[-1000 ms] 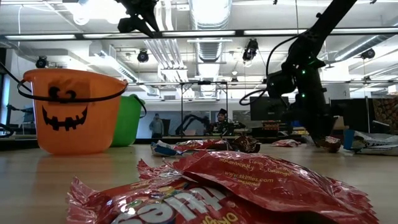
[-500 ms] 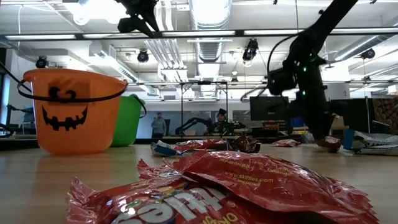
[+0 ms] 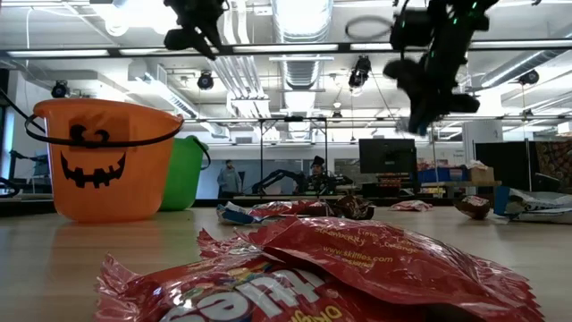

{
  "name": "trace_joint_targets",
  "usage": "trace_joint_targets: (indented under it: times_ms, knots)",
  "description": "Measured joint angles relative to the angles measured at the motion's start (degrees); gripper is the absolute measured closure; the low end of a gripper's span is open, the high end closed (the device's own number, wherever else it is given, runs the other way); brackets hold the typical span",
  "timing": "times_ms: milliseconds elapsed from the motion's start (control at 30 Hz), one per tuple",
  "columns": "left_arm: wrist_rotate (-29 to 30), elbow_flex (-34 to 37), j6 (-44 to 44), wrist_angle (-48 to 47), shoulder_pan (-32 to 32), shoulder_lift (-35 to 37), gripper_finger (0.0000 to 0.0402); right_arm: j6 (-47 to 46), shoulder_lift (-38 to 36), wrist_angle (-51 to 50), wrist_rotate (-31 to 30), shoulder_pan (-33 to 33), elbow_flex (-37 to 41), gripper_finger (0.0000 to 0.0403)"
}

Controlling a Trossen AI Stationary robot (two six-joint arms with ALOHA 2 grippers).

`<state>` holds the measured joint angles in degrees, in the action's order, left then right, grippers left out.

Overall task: Organize candy in baskets
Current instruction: Put the white chocolate into the orange bucket

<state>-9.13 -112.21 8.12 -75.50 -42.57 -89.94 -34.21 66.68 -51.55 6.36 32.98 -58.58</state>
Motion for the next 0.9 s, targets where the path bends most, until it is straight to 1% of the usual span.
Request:
trace_joint_targets:
  times_ms: [100,200,333,400,433,500,567,633,900]
  knots:
    - [3.8,0.9,-0.1,-2.3,0.0,0.0,0.0271,-2.1,-0.9,0.0,0.1,-4.2,-2.1,0.0389]
    - [4.8,1.5,-0.7,-2.8,-0.1,0.0,0.0271,-4.0,-0.5,0.8,-0.2,-8.8,-4.7,0.0390]
    - [4.6,2.7,-2.6,-2.7,-0.1,0.0,0.0271,-5.8,2.4,4.3,-0.5,-14.6,-8.1,0.0390]
    - [2.9,3.8,-3.5,-3.0,0.0,0.0,0.0271,-6.3,4.2,5.7,-1.1,-17.1,-10.2,0.0390]
    - [1.0,4.5,-4.2,-3.1,0.0,0.0,0.0271,-6.5,5.2,6.0,-2.5,-18.3,-11.5,0.0390]
    - [-4.8,5.7,-5.3,-2.7,0.2,0.1,0.0271,-6.9,7.1,5.9,-5.4,-20.0,-13.9,0.0390]
    - [-11.5,7.4,-6.2,-1.4,0.6,0.4,0.0271,-7.3,9.3,5.9,-6.9,-21.1,-16.4,0.0390]
    - [-14.9,8.8,-7.1,-0.9,1.1,0.8,0.0271,-7.3,11.4,6.1,-8.1,-22.2,-18.8,0.0390]
    - [-13.9,12.3,-8.9,-1.4,0.9,4.7,0.0271,-5.8,23.2,11.3,-7.9,-24.2,-27.2,0.0390]
